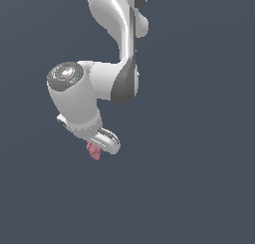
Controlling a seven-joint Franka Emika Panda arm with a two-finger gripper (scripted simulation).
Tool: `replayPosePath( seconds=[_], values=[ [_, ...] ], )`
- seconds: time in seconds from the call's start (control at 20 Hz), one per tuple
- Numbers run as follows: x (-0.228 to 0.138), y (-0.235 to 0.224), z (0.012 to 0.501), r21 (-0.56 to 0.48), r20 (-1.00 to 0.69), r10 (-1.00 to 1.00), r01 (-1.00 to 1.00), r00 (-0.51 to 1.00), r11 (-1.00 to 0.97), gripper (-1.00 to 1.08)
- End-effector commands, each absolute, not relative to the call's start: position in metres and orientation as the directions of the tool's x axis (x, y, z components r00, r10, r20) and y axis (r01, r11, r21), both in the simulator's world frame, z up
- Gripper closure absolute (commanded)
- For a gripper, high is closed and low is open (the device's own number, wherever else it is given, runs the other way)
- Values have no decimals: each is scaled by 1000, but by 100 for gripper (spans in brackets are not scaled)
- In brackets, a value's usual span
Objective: Pick up the object and move it to a goal position.
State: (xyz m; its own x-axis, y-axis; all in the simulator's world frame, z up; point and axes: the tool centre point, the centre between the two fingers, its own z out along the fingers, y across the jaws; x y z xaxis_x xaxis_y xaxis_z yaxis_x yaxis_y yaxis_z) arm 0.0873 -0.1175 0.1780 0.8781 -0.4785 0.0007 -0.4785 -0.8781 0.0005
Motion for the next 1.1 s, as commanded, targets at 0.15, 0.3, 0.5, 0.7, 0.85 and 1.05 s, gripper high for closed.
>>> replayPosePath(
  seconds=[0.15, 0.3, 0.5, 0.7, 0.85, 1.05],
  values=[
    [103, -128, 222, 1, 0, -478, -478, 878, -878, 108],
    [111, -131, 242, 1, 0, -478, -478, 878, -878, 108],
    [120, -136, 264, 1, 0, -478, -478, 878, -878, 108],
    [127, -141, 282, 1, 0, -478, -478, 878, -878, 108],
    [132, -143, 293, 1, 0, -478, -478, 879, -879, 108],
    [137, -146, 305, 1, 0, -478, -478, 879, -879, 108]
  ],
)
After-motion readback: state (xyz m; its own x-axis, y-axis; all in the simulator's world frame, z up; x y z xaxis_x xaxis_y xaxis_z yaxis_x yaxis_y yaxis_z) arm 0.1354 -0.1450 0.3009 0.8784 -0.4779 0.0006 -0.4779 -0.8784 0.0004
